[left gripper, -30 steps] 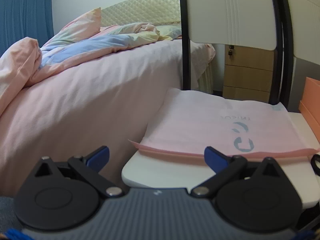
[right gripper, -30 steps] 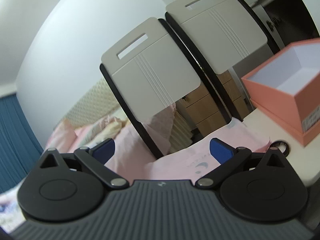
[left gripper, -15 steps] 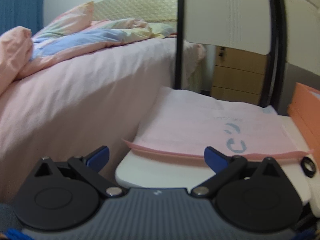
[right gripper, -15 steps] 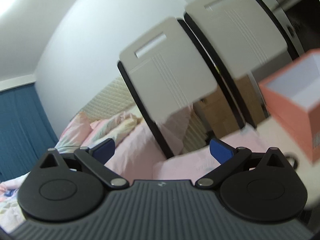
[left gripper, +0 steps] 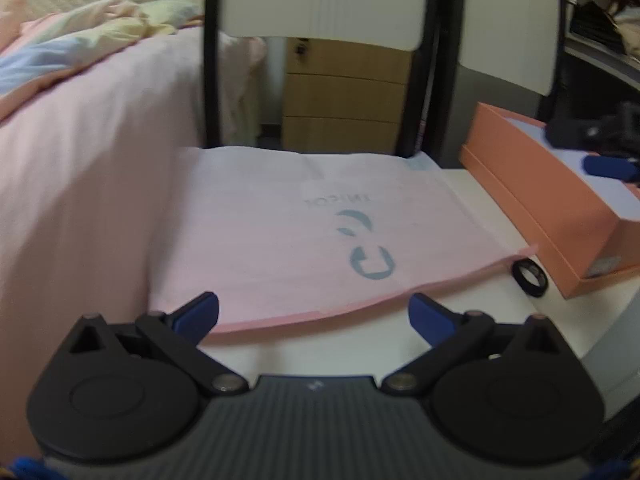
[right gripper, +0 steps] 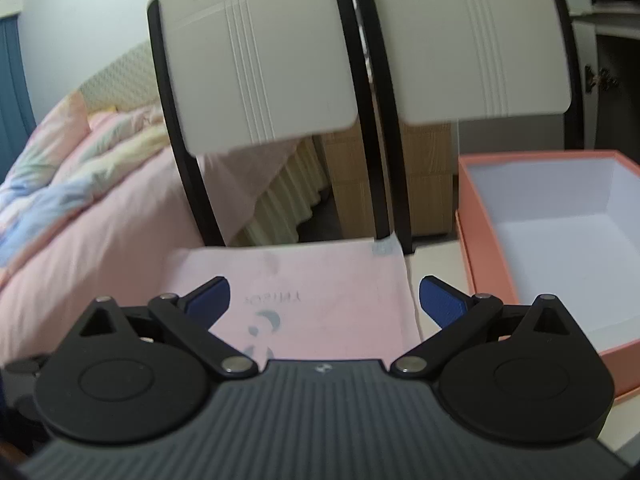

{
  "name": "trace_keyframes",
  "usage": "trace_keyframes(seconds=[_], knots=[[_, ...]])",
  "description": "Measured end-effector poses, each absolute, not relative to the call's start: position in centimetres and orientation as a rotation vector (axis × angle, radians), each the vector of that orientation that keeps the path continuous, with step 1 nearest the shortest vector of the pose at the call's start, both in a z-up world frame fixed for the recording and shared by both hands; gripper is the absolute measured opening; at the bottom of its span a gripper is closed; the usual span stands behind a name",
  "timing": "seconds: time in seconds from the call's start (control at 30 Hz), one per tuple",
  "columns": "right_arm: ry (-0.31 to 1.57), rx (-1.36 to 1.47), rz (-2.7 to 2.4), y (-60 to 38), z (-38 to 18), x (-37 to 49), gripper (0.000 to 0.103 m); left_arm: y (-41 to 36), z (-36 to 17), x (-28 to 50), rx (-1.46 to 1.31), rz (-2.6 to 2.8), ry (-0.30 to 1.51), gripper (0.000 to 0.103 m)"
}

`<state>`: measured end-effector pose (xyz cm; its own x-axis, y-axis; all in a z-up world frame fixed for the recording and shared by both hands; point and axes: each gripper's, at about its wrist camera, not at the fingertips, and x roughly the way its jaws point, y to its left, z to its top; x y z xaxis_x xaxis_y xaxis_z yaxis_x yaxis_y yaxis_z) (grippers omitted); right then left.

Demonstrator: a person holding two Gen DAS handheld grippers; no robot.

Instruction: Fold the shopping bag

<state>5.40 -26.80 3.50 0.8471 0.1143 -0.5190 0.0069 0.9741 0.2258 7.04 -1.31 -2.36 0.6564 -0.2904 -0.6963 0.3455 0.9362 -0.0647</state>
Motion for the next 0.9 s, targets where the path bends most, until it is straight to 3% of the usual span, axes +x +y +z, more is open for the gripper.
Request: trace_keyframes(seconds=[0.2,0.37,0.67,0.8,0.9], knots=[[0.673,0.299,0.103,-27.1,0.8,7.2,0.103,-4.7,-3.2,8.5,0.329,-0.495,0.818,0.098],[0.709,0.247,0.094,-26.6,0.5,7.7,0.103,-5.2,-4.8,10.1,0.340,-0.505,0.870,0.085],[0.791,0.275,0.101,-26.7,0.1,7.7,0.103,-4.6,-5.0,10.6,0.302,-0.486,0.887,0.077],[0.812,0.268,0.123,-26.1,-0.2,7.6,0.103,-4.7,-5.2,10.8,0.296,-0.487,0.902,0.067],[0.815,0.263,0.131,-25.8,-0.2,7.4,0.103,-4.6,-5.4,10.8,0.291,-0.487,0.916,0.053]])
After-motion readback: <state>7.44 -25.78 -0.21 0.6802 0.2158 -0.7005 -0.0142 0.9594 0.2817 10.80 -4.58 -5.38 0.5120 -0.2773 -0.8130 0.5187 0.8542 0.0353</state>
